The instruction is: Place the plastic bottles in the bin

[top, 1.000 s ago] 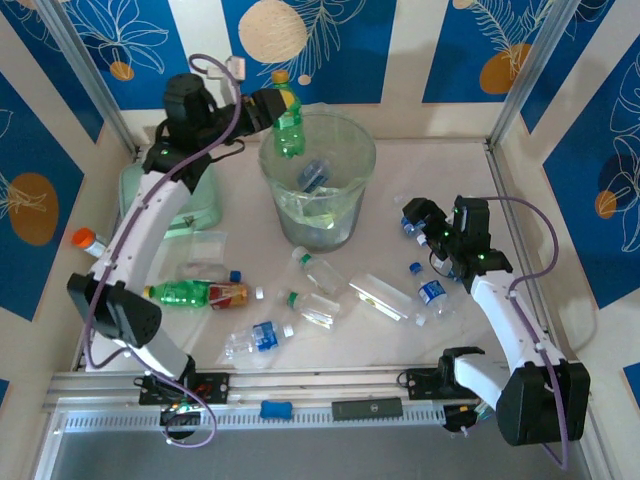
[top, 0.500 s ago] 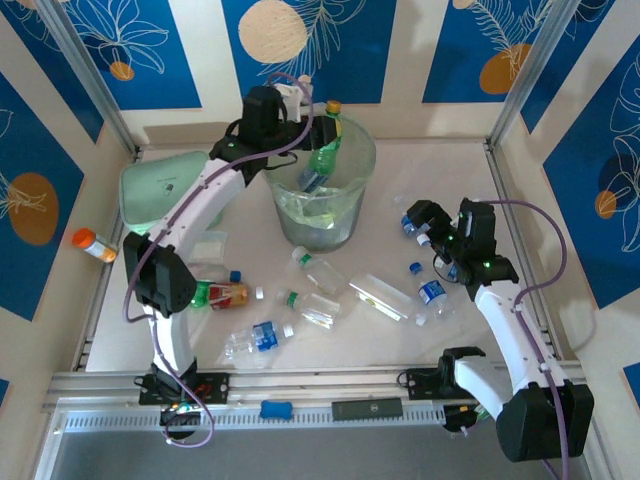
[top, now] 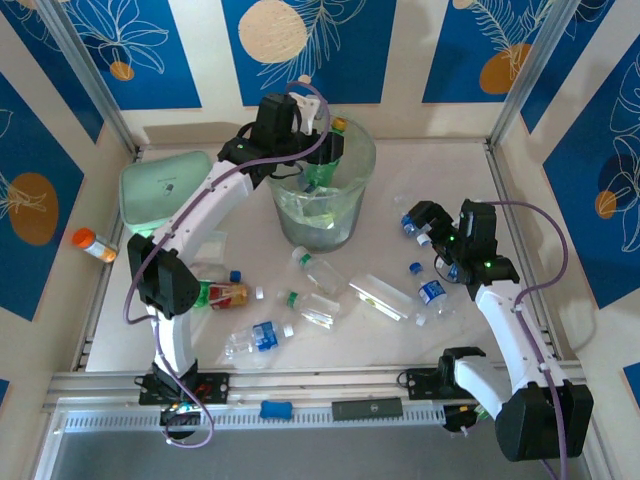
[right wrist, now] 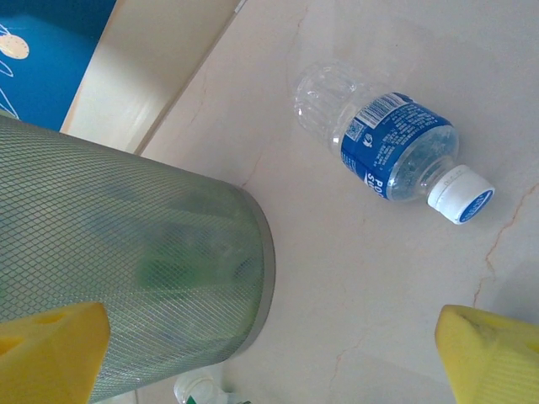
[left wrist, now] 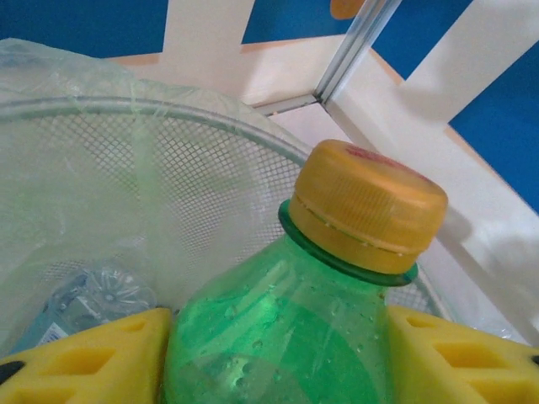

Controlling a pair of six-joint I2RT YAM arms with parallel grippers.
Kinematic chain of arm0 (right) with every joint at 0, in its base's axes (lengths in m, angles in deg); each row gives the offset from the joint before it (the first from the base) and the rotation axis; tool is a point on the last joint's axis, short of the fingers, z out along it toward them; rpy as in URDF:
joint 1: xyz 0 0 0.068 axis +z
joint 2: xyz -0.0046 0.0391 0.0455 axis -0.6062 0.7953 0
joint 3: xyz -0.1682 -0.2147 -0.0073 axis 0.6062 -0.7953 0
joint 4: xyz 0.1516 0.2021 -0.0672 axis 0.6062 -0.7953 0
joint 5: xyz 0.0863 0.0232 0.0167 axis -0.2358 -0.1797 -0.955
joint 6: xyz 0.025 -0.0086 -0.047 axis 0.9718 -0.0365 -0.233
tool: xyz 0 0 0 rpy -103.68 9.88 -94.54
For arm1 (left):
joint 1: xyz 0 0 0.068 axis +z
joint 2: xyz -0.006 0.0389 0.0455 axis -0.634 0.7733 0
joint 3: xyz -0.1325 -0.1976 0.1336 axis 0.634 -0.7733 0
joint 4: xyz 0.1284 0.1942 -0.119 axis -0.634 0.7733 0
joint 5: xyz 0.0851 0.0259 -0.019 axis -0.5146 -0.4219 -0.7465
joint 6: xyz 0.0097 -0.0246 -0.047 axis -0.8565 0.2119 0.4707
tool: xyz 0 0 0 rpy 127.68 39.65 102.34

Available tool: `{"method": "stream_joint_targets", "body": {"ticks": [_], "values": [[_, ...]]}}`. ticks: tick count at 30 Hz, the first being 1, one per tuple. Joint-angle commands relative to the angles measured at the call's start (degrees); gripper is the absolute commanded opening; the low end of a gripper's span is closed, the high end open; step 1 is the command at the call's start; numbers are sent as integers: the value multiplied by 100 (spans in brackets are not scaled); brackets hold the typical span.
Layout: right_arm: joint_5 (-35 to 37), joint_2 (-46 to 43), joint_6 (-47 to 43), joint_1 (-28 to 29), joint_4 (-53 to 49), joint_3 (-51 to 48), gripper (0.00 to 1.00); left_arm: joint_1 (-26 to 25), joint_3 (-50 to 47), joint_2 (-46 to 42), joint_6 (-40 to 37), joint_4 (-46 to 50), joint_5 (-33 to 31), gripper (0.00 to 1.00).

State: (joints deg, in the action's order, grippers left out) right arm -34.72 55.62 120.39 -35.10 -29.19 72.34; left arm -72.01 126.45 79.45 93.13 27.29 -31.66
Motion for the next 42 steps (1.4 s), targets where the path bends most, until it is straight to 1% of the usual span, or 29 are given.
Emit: {"method": "stream_joint_targets", "body": {"ticks": [1,8,13,16,18,20,22,25,28,30,32,35,38,42], "values": [[-29,49,-18,-11,76,112,99,-23,211,-169,-118,51,-71,68],[-65,131,-11,15,113,157,100,-27,353,-387,-135,134,4,87],[-43,192,6,68,161,164,100,-21,354,-717,-281,330,-154,93],[-39,243,25,108,216,147,99,-11,259,-1015,-469,538,-454,97],[-39,297,11,121,244,153,100,-3,26,-1298,-595,569,-716,100],[-47,379,-45,130,262,176,100,27,-280,-1577,-664,545,-940,100],[-35,514,-227,128,164,303,99,65,-567,-1824,-657,528,-1165,100],[93,782,-715,121,-241,722,100,150,-1082,-2210,-537,425,-1581,100],[247,1099,-1371,84,-713,1257,99,325,-1864,-2716,-285,-43,-2007,100],[333,1401,-1758,64,-1080,1661,99,550,-2499,-3058,90,-501,-2033,100],[438,1768,-2096,46,-1436,2051,99,840,-3185,-3366,634,-1010,-1996,100],[528,2309,-2402,1,-1796,2523,99,1169,-4037,-3692,1374,-1584,-1965,100],[442,2921,-2708,-42,-2142,3032,99,1225,-4632,-3840,1661,-2012,-1996,100],[373,3765,-3122,-37,-2643,3777,99,1226,-4950,-3738,1873,-2011,-1904,100]]}}
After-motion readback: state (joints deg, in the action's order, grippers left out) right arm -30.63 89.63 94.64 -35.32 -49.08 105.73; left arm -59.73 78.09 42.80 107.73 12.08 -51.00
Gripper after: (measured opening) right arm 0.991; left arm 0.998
